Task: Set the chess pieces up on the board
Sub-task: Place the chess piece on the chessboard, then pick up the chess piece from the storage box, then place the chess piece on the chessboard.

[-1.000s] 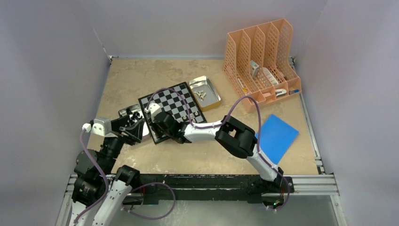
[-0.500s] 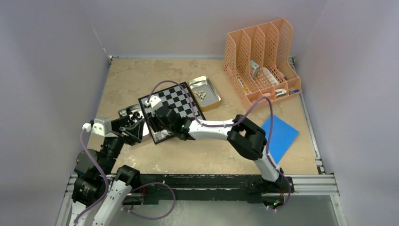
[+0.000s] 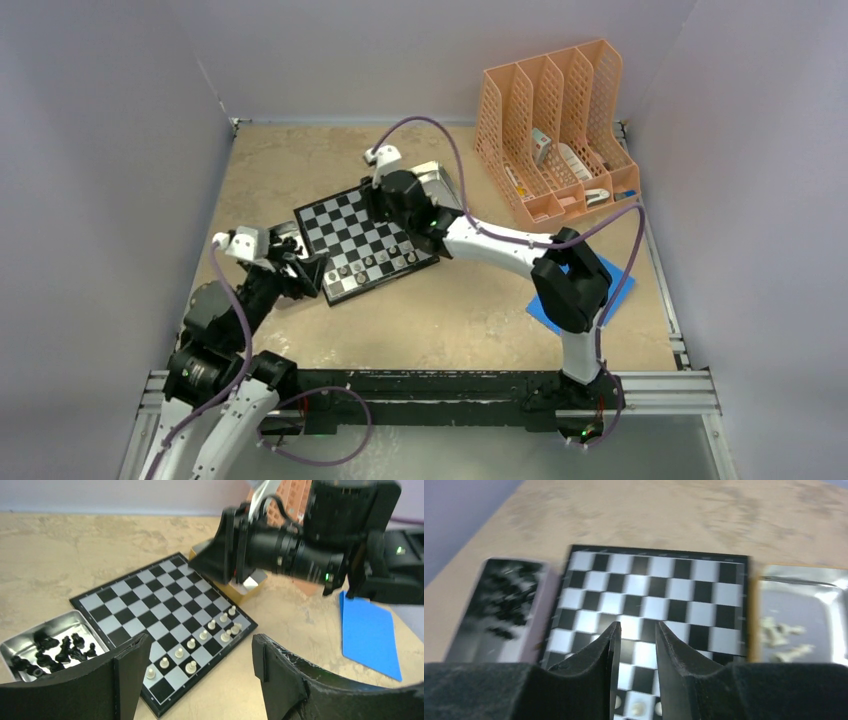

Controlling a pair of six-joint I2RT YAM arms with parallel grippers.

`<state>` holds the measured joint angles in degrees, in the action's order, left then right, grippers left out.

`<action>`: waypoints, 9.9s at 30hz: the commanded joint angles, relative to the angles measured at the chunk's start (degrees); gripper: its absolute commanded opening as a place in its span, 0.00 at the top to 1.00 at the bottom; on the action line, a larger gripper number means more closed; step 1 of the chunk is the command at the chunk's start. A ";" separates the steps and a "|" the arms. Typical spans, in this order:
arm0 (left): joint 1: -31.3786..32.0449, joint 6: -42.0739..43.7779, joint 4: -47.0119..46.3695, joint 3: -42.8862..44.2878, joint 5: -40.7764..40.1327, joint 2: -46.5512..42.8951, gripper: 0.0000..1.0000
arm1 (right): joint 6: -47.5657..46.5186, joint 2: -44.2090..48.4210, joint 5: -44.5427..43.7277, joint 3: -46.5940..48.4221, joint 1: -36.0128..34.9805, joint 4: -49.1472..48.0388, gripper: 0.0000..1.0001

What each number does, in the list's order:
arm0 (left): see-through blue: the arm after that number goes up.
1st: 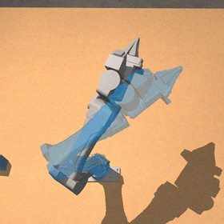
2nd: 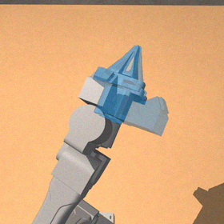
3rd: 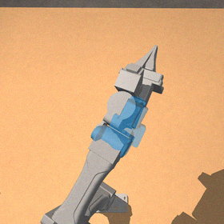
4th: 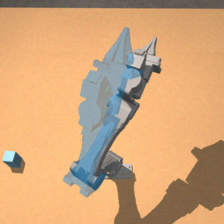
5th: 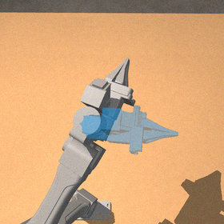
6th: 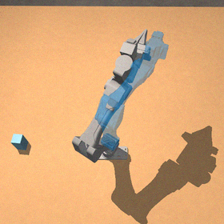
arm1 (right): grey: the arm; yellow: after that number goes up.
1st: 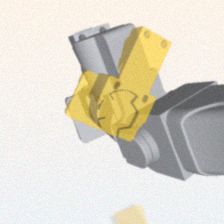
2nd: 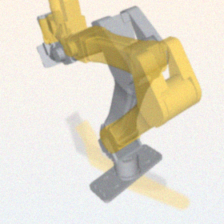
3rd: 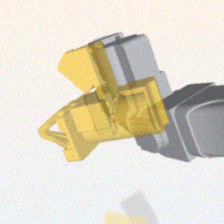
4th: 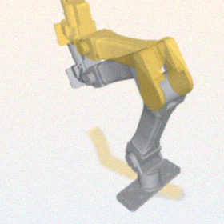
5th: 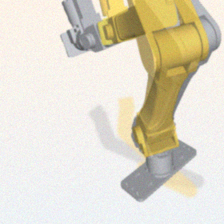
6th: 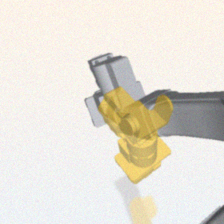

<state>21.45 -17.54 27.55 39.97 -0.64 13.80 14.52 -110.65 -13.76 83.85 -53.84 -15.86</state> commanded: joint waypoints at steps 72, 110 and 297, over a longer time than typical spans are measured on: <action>0.17 -0.32 1.60 0.90 2.45 7.83 0.26 | 18.45 -12.31 -15.13 9.02 18.25 16.13 0.88; 0.16 -14.66 -2.10 21.96 32.65 38.70 0.46 | -24.29 38.33 0.66 -46.89 -8.61 -45.50 0.93; 17.40 -6.47 -39.84 -10.61 -1.30 40.66 0.45 | 8.99 53.65 -25.03 -50.96 -14.45 -18.58 0.01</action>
<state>38.68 -23.05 -16.64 27.14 -5.78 60.55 18.79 -57.41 -38.83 28.12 -68.14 -34.92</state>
